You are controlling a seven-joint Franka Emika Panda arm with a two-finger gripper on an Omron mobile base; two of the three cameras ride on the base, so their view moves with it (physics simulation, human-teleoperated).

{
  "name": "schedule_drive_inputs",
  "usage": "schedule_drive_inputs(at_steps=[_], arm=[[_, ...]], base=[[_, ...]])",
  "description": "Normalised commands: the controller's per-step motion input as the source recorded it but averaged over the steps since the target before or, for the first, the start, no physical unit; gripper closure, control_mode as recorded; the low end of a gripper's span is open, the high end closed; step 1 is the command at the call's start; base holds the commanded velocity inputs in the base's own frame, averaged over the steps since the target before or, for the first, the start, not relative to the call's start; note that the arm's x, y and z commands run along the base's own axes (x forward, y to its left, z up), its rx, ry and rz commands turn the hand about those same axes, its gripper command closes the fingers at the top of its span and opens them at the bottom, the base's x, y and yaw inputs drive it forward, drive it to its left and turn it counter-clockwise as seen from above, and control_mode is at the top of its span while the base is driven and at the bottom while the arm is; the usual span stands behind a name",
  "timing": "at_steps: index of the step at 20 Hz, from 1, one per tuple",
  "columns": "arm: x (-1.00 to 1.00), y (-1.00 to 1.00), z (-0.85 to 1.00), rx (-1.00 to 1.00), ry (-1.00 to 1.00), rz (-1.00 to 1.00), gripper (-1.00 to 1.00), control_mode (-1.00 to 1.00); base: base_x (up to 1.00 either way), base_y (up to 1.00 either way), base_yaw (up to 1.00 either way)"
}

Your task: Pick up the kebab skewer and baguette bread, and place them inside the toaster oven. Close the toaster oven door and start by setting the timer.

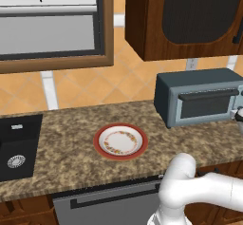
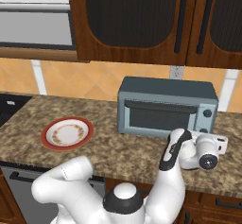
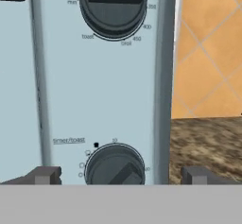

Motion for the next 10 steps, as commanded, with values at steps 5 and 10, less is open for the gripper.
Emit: schedule_drive_inputs(at_steps=[5,10], arm=[[0.0,0.0,0.0,0.0,0.01,0.0,-1.0,-1.0],[0.0,0.0,0.0,0.0,0.0,0.0,-1.0,-1.0]], base=[[0.0,0.0,0.0],[0.0,0.0,0.0]])
